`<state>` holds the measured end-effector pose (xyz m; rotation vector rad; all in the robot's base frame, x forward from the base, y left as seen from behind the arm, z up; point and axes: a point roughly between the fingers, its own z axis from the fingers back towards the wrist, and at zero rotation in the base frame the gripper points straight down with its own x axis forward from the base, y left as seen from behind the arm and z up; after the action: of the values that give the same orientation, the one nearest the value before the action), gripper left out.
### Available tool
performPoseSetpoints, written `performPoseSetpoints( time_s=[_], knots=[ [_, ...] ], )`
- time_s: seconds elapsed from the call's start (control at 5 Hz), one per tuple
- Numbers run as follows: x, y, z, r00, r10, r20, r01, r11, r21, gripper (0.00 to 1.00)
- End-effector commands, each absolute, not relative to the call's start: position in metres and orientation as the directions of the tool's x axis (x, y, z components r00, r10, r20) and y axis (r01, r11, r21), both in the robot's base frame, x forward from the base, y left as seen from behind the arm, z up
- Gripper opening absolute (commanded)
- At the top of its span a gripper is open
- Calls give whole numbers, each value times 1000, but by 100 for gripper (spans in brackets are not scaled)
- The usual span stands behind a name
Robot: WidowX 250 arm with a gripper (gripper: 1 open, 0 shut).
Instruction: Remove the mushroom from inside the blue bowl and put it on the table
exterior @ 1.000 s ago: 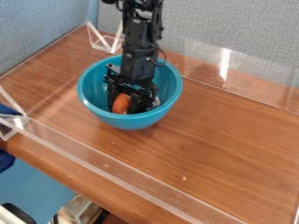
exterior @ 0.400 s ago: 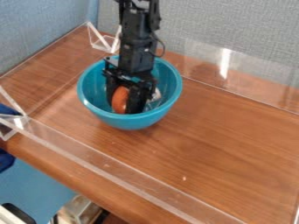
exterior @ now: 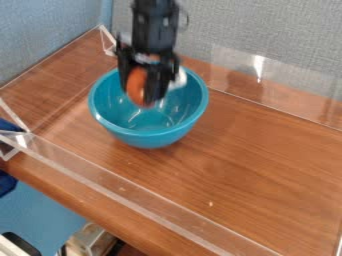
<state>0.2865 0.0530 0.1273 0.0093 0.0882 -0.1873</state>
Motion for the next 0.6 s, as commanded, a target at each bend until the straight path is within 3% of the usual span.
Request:
performPoseSetpoints(
  time_s=[0.0,0.2,0.4],
  knots=[
    [293,44,182,981,-192,37,190,980,51,0],
    [294,28,190,972,-215,92,208,975,76,0],
    [288,-7,184,960,-270,76,267,962,53,0]
  ],
)
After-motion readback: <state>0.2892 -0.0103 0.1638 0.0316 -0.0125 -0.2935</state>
